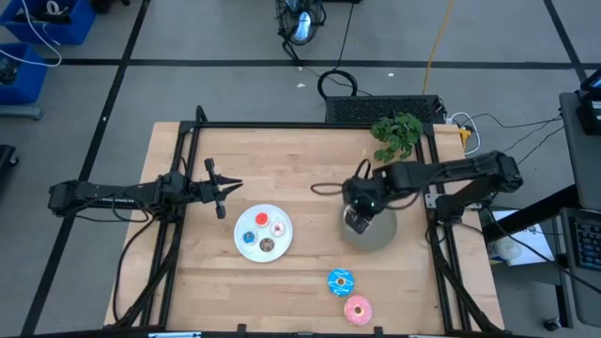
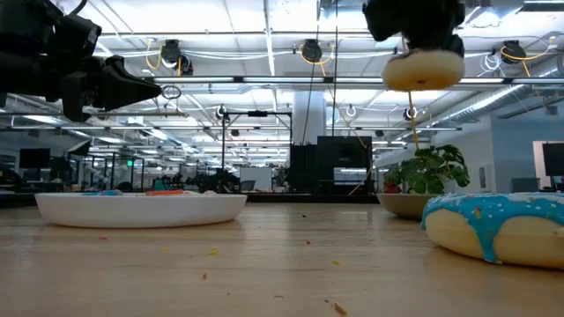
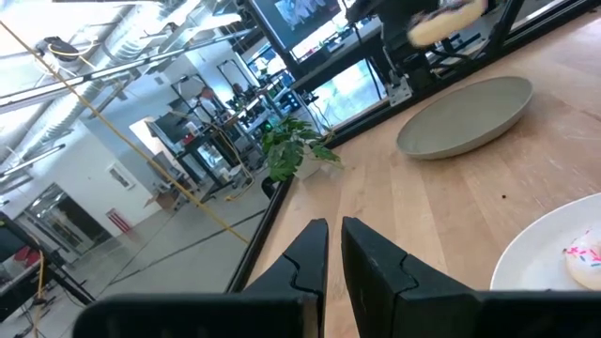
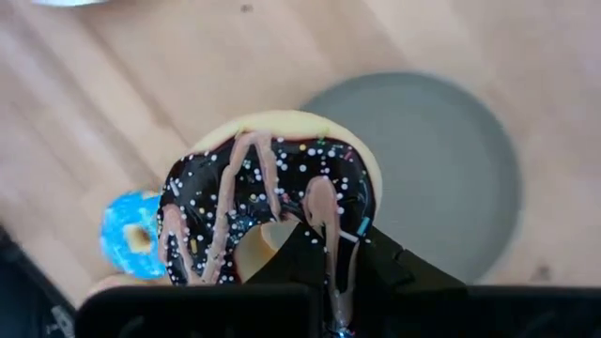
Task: Pick & Place donuts
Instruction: Put the large black donut on the gray plate
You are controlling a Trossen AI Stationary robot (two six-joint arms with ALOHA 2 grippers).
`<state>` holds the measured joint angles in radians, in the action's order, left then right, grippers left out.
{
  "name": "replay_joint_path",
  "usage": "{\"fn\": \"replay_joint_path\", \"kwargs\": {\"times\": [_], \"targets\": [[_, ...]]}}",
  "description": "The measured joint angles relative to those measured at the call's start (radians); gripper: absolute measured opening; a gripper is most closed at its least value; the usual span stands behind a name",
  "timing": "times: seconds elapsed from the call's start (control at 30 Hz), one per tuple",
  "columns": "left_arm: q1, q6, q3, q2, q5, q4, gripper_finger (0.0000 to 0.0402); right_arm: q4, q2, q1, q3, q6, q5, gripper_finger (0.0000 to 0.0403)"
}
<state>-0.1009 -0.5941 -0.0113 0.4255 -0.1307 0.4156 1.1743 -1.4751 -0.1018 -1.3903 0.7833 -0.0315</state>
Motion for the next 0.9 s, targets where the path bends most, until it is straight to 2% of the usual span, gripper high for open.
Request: {"fn": "replay_joint_path", "kwargs": {"times": [0.3, 0.53, 0.9], "targets": [[0.0, -0.005, 0.0, 0.0, 0.0, 0.0, 0.0042, 0.063, 0.078, 0.146, 0.0, -0.043, -0.021, 0.0013], [0.0, -0.007, 0.0, 0.0, 0.0, 0.0, 0.0042, 0.174, 0.109, 0.232, 0.0, -0.019, -0.022, 0.0013], [0.0, -0.013, 0.0, 0.0, 0.0, 0.0, 0.0042, 0.125, 0.063, 0.238, 0.0, -0.112, -0.022, 0.0013]]}}
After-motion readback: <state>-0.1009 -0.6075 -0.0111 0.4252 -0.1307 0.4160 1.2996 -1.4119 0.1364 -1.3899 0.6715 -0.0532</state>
